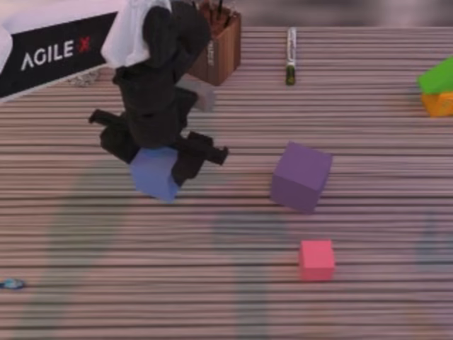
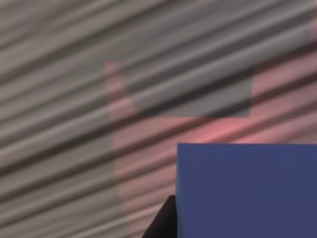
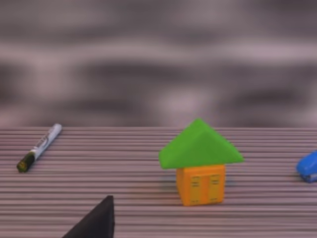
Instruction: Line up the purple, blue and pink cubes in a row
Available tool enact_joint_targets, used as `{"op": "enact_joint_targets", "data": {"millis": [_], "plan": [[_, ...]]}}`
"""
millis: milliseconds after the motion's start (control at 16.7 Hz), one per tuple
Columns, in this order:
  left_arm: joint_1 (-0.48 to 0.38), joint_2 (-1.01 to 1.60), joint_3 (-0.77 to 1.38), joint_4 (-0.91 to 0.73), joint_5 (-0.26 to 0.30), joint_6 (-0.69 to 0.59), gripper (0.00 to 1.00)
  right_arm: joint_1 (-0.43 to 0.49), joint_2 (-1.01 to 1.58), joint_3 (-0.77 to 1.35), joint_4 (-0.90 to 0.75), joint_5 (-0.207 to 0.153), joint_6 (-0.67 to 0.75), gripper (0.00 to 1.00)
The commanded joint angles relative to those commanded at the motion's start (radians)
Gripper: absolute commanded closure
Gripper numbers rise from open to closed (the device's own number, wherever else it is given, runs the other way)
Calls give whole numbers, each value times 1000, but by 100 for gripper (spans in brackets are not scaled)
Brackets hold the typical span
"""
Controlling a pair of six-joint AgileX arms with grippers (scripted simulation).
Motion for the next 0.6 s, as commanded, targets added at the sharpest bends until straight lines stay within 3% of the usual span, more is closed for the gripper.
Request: {"op": "enact_joint_targets", "data": {"millis": [240,600], "plan": [[-97,13,35,-28,-1,-193,100,0,0,0,0,0,0,0],[-283,21,80,-78,-9,-627,100,0,0,0,0,0,0,0]]}}
